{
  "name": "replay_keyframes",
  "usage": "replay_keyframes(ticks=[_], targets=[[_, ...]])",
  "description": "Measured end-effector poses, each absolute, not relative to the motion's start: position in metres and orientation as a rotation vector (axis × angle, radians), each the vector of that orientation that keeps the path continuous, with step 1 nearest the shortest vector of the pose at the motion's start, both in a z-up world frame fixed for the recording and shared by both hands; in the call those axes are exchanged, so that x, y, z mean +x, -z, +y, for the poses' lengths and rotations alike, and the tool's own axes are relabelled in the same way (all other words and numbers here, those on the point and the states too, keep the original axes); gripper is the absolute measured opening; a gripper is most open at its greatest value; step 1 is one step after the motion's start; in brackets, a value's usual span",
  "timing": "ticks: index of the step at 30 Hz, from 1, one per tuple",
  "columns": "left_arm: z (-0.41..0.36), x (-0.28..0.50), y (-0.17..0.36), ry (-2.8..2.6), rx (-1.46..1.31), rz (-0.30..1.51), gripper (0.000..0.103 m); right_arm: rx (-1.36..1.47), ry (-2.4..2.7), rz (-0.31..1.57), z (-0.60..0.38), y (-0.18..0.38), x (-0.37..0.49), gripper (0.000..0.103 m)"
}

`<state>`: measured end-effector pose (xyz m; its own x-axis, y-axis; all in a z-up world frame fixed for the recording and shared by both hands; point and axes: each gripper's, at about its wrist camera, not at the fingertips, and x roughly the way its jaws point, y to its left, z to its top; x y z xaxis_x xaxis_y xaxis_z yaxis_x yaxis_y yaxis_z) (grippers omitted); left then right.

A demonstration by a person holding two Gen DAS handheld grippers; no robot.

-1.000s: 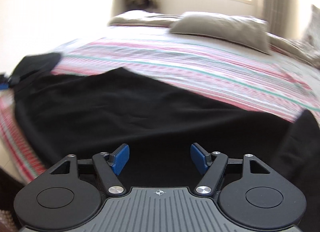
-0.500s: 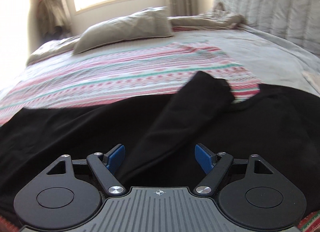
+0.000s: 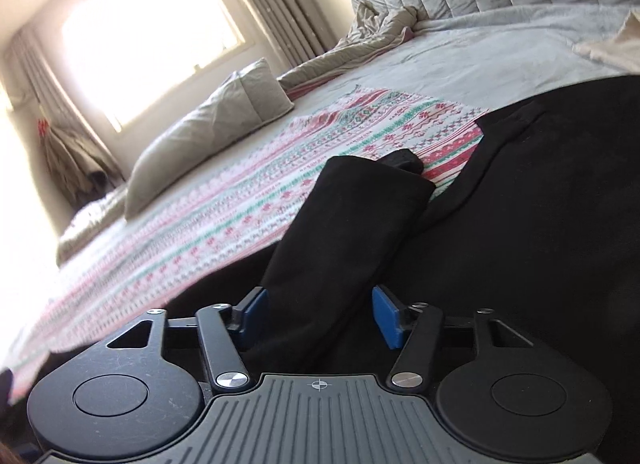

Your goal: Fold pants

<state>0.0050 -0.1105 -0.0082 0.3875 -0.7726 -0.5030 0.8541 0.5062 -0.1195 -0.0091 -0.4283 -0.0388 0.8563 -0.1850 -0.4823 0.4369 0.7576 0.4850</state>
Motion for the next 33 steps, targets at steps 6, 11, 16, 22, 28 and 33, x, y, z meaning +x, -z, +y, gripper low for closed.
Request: replay_keyframes(ticks=[6, 11, 16, 22, 28, 33], targets=[[-0.135, 0.003, 0.029, 1.165, 0.229, 0.591, 0.073, 0.669, 0.381, 0.381, -0.442, 0.045, 0.006, 0.034], [-0.135, 0.003, 0.035, 1.15, 0.241, 0.582, 0.061, 0.687, 0.418, 0.335, -0.45, 0.046, 0.006, 0.017], [-0.143, 0.007, 0.036, 1.132, 0.218, 0.593, 0.031, 0.573, 0.459, 0.302, -0.439, 0.028, -0.004, 0.007], [-0.146, 0.002, 0.032, 1.156, 0.219, 0.592, 0.016, 0.369, 0.557, 0.329, -0.417, -0.001, -0.031, 0.007], [-0.15, -0.005, 0.033, 1.154, 0.312, 0.594, 0.014, 0.259, 0.691, 0.617, -0.416, 0.025, -0.045, 0.004], [-0.149, -0.002, 0.034, 1.145, 0.278, 0.614, 0.014, 0.326, 0.59, 0.578, -0.425, 0.032, -0.068, 0.012]])
